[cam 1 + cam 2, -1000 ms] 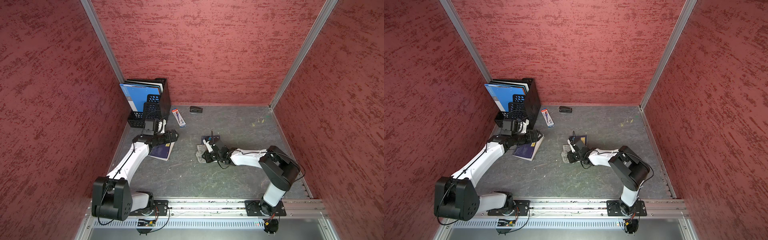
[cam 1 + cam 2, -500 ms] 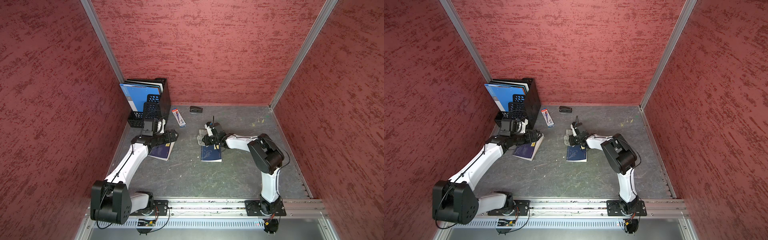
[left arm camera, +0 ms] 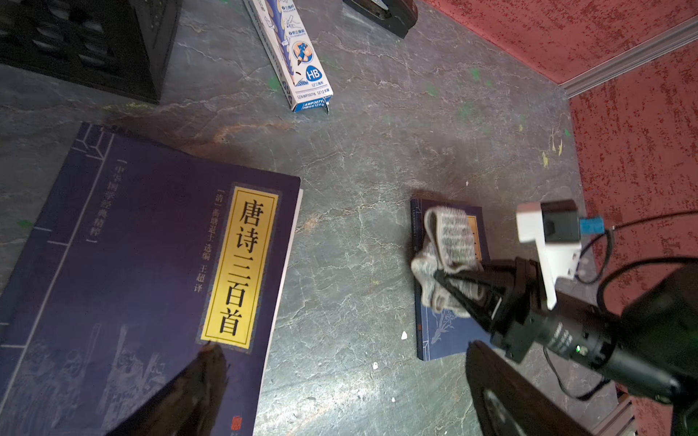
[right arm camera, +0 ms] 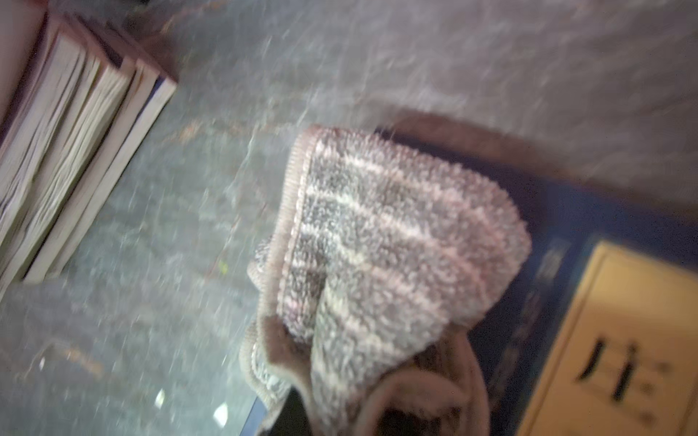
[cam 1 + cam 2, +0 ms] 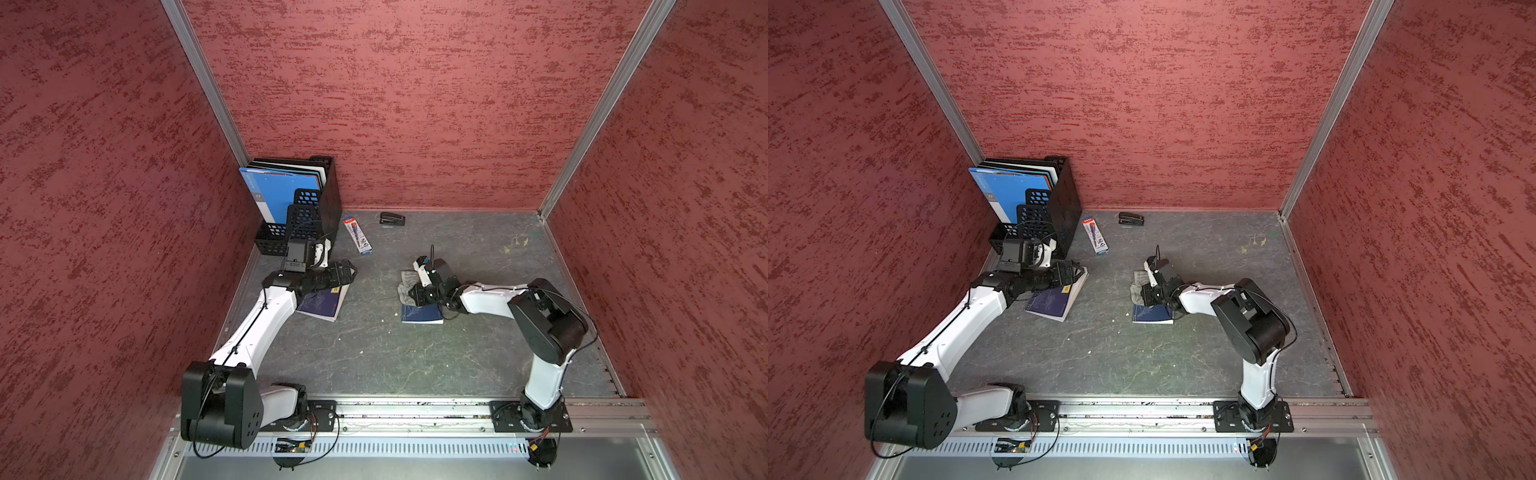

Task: Wipe the cover of the book
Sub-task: Wipe the dirt from the cover of the book.

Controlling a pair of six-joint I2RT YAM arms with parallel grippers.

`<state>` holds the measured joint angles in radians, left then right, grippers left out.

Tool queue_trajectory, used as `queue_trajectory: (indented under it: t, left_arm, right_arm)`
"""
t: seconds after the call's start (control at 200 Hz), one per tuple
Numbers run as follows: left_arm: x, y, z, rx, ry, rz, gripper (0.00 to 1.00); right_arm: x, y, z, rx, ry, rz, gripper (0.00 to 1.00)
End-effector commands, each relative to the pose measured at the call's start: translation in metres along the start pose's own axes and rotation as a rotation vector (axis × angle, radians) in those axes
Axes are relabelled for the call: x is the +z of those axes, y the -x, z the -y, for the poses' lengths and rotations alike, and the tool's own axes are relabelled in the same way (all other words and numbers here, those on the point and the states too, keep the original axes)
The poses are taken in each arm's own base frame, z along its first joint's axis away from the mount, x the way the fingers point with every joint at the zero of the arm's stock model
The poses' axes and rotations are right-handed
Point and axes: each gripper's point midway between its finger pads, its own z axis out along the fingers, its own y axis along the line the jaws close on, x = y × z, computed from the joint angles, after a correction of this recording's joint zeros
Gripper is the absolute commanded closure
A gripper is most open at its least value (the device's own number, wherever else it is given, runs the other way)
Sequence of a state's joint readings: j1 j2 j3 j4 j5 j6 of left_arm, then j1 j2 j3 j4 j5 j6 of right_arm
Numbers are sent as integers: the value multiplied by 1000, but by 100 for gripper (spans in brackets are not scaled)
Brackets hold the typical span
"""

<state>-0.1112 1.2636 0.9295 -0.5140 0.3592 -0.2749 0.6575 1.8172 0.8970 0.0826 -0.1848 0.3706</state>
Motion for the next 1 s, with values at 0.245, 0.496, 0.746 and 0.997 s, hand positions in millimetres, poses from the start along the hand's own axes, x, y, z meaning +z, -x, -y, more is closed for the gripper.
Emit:
queue_trajectory:
  t: [0.245,0.496,0.746,0.997]
  left_arm:
    - [3,10,-1,8,-1,19,0]
    - [-1,6,0,5,-3,17,0]
    - [-4,5,-1,3,1,23,0]
    - [0,6,0,7,-2,17,0]
  right_arm:
    - [-7,-83,40,101,-152,-210,82]
    - [29,1,80,124,-192,-112,83]
    - [33,23,64,80,-145,-100,83]
    - [3,-50,31,33,-108,-184,83]
